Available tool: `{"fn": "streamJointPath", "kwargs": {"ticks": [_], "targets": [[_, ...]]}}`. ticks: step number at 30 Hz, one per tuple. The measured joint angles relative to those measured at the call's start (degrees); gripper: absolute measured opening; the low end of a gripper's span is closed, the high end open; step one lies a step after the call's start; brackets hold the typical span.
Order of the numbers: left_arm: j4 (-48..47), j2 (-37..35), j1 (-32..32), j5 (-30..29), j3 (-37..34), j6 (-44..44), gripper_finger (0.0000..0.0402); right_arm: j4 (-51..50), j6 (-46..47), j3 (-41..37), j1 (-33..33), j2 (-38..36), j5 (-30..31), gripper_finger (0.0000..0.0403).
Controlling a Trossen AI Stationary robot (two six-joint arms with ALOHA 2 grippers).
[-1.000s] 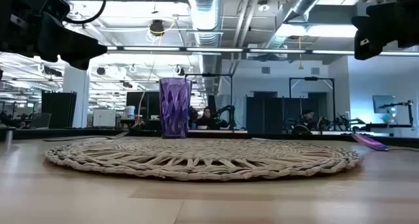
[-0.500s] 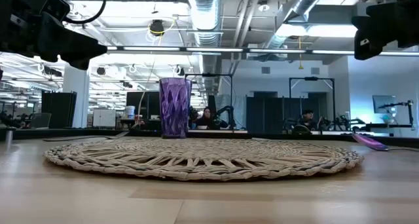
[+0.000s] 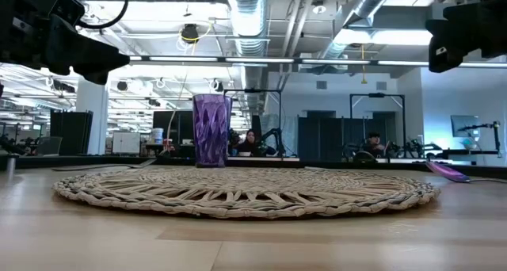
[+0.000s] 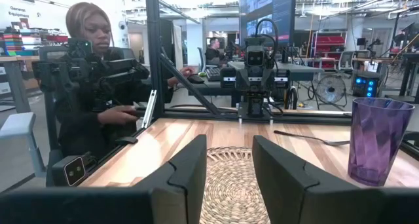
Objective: Pick & Place Utensil
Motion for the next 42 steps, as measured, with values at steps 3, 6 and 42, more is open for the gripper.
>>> {"fn": "streamJointPath", "kwargs": {"ticks": [3,6,42], "targets": [[0.0,0.0,0.0,0.0,0.0,0.0,0.014,0.0,0.0,0.0,0.0,0.0,0.0,0.0118],[0.0,0.0,0.0,0.0,0.0,0.0,0.014,0.0,0.0,0.0,0.0,0.0,0.0,0.0118],[0.0,0.0,0.0,0.0,0.0,0.0,0.014,0.0,0.0,0.0,0.0,0.0,0.0,0.0118]]}}
